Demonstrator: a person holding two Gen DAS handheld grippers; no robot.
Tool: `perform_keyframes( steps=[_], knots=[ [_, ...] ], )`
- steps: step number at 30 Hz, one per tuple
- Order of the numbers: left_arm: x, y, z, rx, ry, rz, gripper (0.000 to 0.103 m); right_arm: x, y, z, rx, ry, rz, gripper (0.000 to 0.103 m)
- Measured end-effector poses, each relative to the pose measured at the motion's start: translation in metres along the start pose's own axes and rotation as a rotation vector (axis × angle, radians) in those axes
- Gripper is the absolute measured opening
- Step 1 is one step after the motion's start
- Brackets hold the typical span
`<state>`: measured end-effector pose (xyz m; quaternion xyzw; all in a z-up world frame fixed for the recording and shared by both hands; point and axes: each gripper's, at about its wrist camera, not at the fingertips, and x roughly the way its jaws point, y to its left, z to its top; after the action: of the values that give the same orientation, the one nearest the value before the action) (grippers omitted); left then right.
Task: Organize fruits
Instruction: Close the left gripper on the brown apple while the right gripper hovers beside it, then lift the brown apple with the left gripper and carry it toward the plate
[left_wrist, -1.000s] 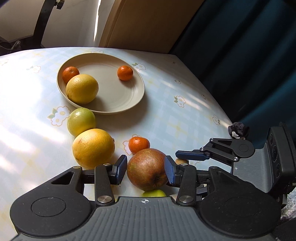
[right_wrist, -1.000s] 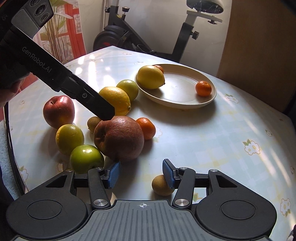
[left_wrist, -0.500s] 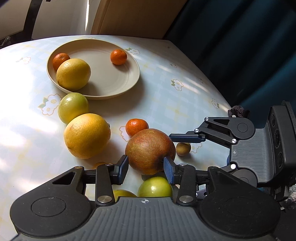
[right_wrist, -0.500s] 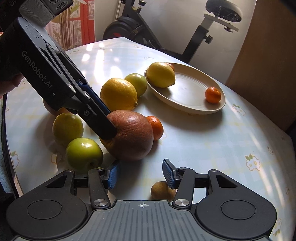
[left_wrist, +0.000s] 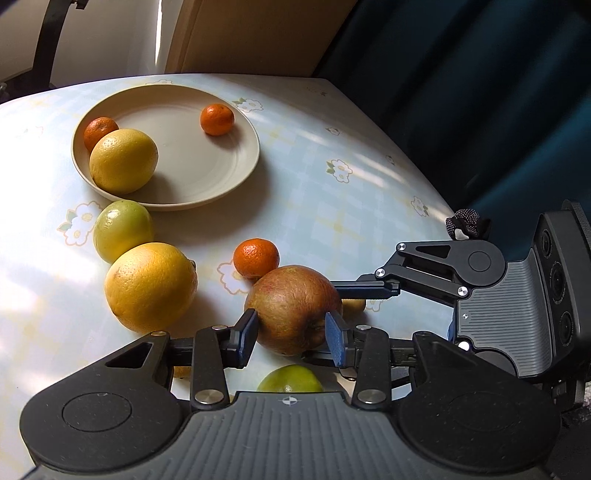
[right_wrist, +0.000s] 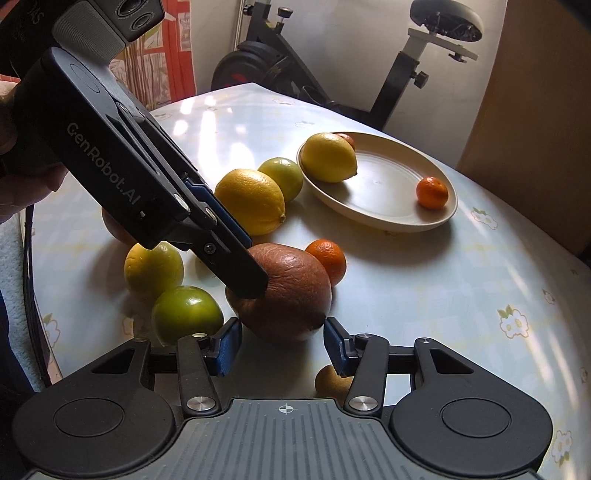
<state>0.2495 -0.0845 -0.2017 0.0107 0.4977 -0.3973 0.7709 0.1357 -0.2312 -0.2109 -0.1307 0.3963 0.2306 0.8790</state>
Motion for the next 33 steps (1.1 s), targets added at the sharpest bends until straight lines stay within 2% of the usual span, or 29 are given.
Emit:
perform_keyframes(
  steps=[5, 9, 13, 17, 20, 24, 33],
  knots=[
    [0.000, 0.000, 0.001, -0.023, -0.004, -0.019, 0.042, -0.005, -0.003, -0.002, 0.038, 0.013, 0.017, 0.042],
    [0.001, 0.001, 0.003, -0.029, -0.014, -0.023, 0.042, -0.005, -0.001, -0.001, 0.006, 0.011, -0.008, 0.043],
    [0.006, 0.005, 0.010, -0.069, -0.032, -0.049, 0.042, -0.003, -0.002, 0.003, -0.021, -0.013, -0.042, 0.058],
    [0.011, 0.001, 0.015, -0.078, -0.040, -0.045, 0.042, -0.001, -0.003, 0.006, -0.049, -0.030, -0.041, 0.058],
    [0.014, -0.005, 0.018, -0.053, -0.041, -0.030, 0.042, 0.003, -0.007, 0.005, -0.040, -0.029, -0.022, 0.058],
    [0.011, -0.007, 0.020, -0.042, -0.046, -0.011, 0.041, 0.004, -0.022, 0.007, 0.046, -0.027, 0.026, 0.057],
    [-0.001, -0.006, 0.018, -0.015, -0.022, -0.045, 0.040, 0.001, -0.035, 0.006, 0.130, 0.030, 0.136, 0.057]
  ],
)
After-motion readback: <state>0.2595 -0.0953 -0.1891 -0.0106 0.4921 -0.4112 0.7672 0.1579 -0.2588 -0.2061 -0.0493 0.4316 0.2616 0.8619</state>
